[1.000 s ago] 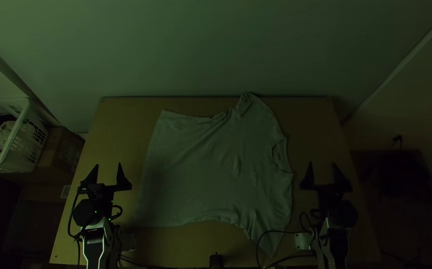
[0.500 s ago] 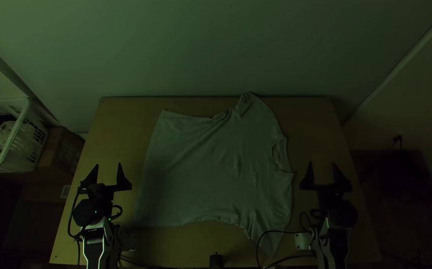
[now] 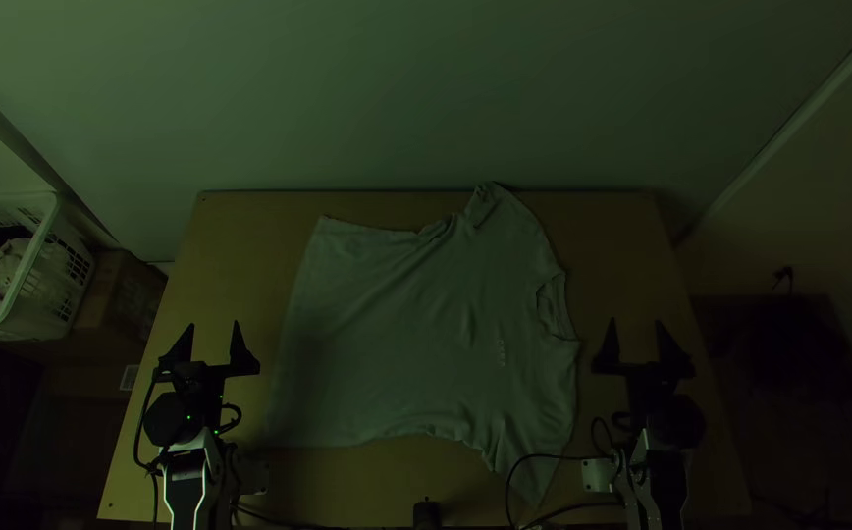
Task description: Fold the t-shirt
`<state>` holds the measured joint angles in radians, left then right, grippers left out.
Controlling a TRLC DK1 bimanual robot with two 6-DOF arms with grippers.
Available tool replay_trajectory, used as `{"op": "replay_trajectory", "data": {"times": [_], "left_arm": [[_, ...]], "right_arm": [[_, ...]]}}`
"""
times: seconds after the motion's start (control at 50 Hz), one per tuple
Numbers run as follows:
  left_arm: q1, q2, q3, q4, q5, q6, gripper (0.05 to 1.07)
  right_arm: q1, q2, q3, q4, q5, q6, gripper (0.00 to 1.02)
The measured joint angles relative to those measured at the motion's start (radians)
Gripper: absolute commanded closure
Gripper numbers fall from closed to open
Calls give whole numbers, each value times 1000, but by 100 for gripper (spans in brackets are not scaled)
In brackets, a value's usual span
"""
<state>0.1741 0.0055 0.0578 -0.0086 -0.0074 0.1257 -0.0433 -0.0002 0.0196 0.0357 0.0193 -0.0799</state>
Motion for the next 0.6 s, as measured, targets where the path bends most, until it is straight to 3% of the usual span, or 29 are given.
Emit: {"op": "replay_trajectory", "data": {"times": [0.6], "left_arm": [[0, 0, 0, 0, 0, 0, 10]], "right_arm": [[3, 0, 0, 0, 0, 14, 4]]}}
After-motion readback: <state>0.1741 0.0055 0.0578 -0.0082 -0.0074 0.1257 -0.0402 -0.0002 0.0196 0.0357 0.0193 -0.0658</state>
